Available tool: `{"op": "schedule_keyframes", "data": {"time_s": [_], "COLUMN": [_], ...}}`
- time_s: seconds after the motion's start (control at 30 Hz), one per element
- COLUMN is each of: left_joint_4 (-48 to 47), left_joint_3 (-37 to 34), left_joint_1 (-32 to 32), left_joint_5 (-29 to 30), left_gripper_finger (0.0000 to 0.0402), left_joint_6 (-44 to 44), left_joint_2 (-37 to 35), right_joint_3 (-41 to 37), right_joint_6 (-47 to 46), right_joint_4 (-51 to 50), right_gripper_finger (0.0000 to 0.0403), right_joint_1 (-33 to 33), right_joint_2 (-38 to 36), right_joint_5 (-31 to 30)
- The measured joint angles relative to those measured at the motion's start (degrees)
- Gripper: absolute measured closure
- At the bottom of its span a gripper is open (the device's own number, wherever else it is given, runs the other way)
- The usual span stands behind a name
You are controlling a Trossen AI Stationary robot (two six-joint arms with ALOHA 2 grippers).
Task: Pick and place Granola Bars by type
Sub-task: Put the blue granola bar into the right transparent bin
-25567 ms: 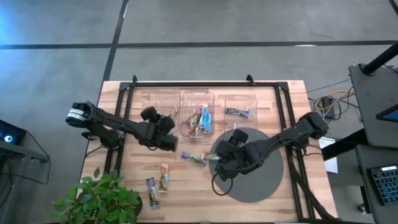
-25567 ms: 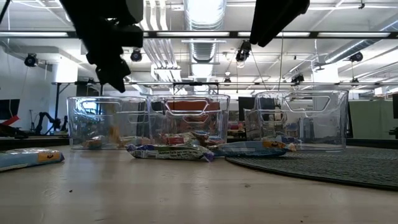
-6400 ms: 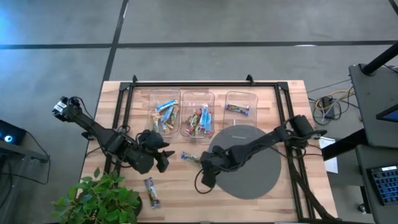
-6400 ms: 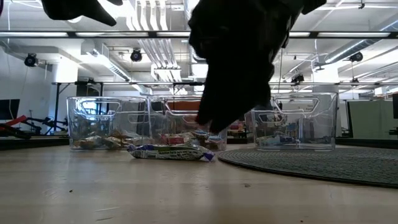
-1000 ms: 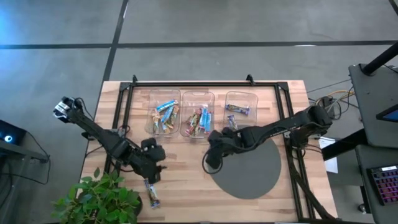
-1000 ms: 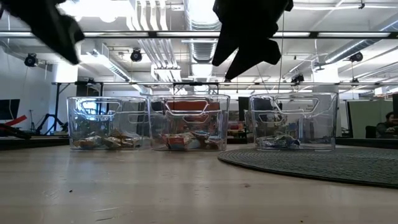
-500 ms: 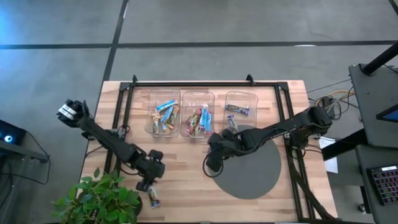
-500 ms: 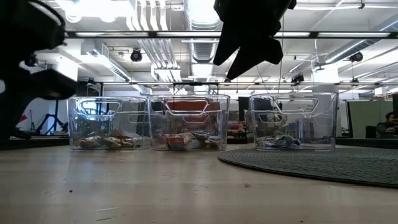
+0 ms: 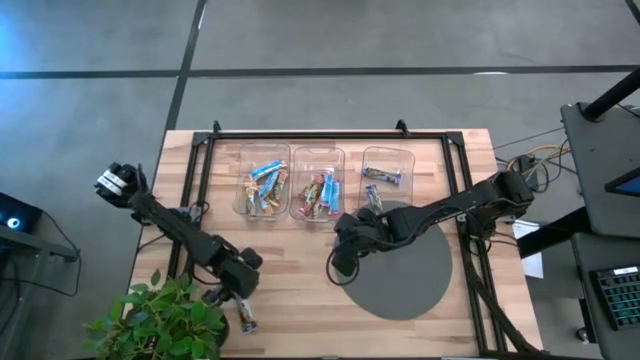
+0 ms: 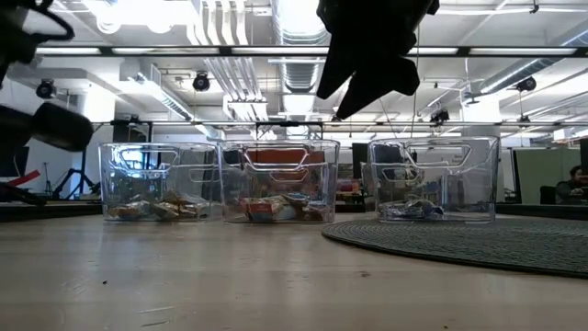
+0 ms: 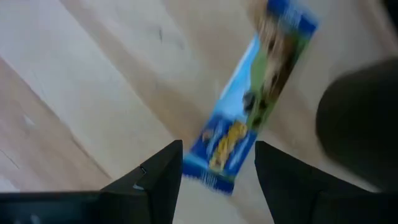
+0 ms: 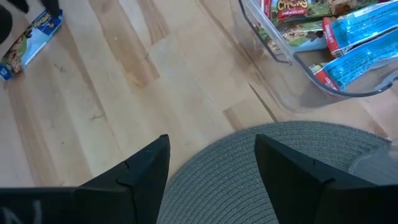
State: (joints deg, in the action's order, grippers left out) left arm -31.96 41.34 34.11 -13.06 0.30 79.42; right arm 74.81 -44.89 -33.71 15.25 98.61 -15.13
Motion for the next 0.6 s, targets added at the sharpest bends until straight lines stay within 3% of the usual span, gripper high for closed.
{"op": "schedule_keyframes", "data": {"time_s": [0.43, 0.6], "left_joint_4": [0.57, 1.43], "left_joint_3": [0.22, -0.1], "left_joint_1": [0.82, 1.84], "left_joint_5": [3.34, 14.89], "left_gripper_finger": [0.0219, 0.0219], "left_joint_6": [8.88, 9.21], "left_joint_2": [5.17, 6.32], "right_joint_3": [-0.66, -1.29], "right_joint_6": [1.4, 1.38], "right_joint_4": [-0.72, -1.01], "right_gripper_finger": [0.0179, 0.0179], "right_joint_1": [0.0, -0.02], "right_joint_2": [0.0, 0.0], "right_joint_5": [-0.03, 0.0]}}
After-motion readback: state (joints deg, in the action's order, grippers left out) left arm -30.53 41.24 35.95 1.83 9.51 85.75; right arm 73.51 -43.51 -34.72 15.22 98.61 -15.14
